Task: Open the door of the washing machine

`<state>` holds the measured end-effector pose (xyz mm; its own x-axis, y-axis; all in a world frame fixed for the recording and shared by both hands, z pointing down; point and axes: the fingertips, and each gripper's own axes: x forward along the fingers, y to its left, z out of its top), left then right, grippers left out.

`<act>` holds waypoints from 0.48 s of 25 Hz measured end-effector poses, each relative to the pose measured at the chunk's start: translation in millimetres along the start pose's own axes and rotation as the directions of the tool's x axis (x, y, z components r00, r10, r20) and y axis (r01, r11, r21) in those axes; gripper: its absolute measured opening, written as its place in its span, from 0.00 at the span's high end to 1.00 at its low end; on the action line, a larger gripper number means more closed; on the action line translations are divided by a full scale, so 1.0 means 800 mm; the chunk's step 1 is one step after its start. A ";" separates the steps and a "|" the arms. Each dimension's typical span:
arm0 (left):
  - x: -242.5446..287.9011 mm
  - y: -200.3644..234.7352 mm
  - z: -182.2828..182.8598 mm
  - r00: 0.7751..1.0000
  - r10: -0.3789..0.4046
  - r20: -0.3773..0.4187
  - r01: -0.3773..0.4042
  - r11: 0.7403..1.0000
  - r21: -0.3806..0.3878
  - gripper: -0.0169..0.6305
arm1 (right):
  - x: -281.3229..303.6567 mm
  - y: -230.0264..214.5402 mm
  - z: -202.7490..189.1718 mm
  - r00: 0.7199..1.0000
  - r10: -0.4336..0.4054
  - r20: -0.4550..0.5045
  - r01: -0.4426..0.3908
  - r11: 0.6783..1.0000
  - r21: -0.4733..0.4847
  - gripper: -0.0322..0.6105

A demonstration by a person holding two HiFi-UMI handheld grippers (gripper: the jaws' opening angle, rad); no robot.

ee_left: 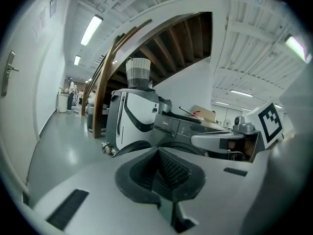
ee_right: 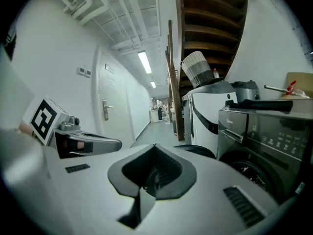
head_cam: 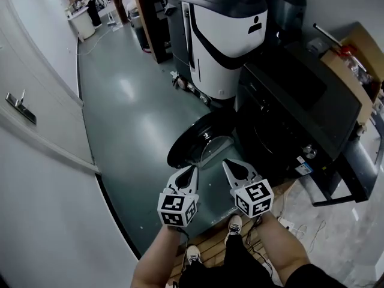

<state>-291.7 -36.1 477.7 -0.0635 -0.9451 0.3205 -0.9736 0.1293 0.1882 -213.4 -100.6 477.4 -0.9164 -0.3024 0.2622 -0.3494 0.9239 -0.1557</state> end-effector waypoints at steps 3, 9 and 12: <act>-0.041 -0.012 0.012 0.999 -0.043 0.011 0.043 0.999 0.024 0.95 | -0.033 0.028 0.015 0.999 -0.046 0.027 0.046 0.999 -0.007 0.92; -0.106 -0.042 -0.001 0.988 -0.156 -0.017 0.157 0.985 0.066 0.95 | -0.109 0.069 0.019 0.983 -0.172 0.063 0.172 0.985 0.004 0.92; -0.126 -0.059 -0.011 0.975 -0.221 -0.024 0.222 0.972 0.075 0.95 | -0.149 0.080 0.008 0.966 -0.250 0.068 0.249 0.968 0.023 0.92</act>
<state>-237.6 55.5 444.6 0.1582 -0.9428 0.2935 -0.9770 -0.1065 0.1846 -128.2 -6.9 430.0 -0.8113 -0.5387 0.2274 -0.5706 0.8142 -0.1072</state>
